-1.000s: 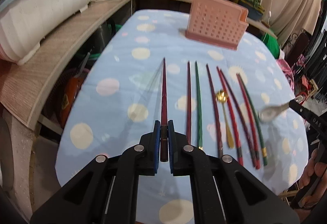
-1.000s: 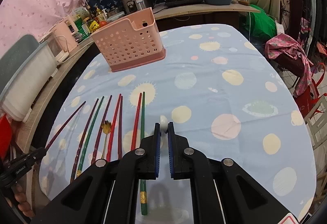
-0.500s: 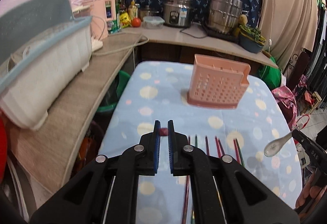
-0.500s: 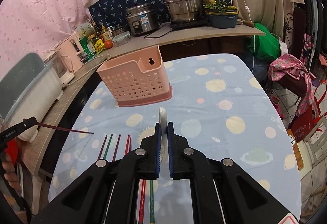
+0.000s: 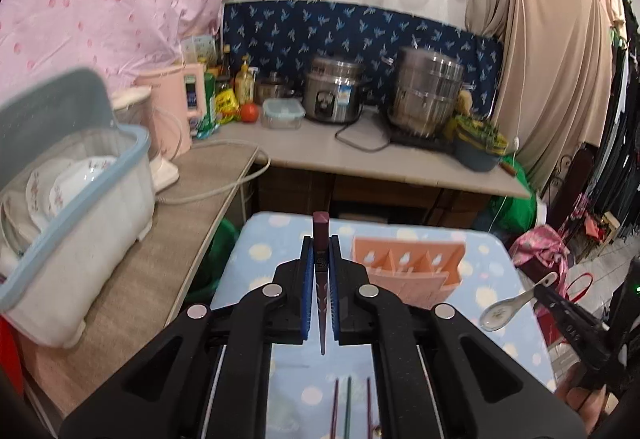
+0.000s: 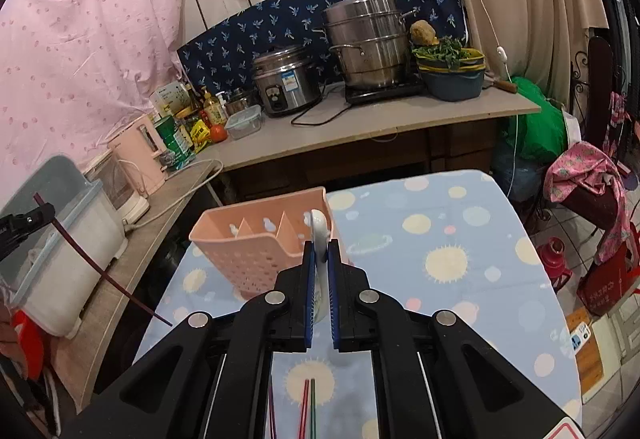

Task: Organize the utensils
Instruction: 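Lift the chopstick with the left gripper while the right gripper carries the spoon toward the pink basket, then lower the chopstick into the pink basket and open the left gripper while the right gripper releases the spoon there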

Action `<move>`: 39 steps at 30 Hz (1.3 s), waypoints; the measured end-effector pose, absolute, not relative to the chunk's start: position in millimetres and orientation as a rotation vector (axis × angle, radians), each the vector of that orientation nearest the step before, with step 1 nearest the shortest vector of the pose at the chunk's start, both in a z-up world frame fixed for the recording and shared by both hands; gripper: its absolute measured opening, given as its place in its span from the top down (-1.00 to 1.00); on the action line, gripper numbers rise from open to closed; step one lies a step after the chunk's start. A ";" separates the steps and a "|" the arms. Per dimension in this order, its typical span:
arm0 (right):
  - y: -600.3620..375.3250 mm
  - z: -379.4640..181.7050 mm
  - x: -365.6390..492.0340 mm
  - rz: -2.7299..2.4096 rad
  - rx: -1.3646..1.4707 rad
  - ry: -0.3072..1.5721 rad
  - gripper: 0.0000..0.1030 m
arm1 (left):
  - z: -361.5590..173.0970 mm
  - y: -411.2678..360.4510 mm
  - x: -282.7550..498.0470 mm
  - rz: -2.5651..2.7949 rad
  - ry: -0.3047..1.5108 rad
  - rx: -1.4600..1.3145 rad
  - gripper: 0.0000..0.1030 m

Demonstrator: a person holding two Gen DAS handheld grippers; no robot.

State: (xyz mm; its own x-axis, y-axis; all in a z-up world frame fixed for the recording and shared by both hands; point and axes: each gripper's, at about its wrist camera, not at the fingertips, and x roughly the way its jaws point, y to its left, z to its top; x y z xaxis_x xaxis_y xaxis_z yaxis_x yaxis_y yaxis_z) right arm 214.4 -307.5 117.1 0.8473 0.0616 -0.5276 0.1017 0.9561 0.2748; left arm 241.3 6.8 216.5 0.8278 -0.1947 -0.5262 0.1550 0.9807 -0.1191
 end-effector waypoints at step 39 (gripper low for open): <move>-303.3 86.4 295.9 -0.029 0.304 0.639 0.57 | 187.4 -33.5 331.7 -0.211 0.551 -0.132 0.53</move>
State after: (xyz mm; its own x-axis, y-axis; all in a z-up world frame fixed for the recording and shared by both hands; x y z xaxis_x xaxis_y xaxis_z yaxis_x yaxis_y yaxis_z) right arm 295.9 -303.3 86.4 0.8039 0.0661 -0.5911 0.1201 0.9553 0.2701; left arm 331.7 -33.5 187.4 0.8315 -0.2331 -0.5043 0.1629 0.9701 -0.1799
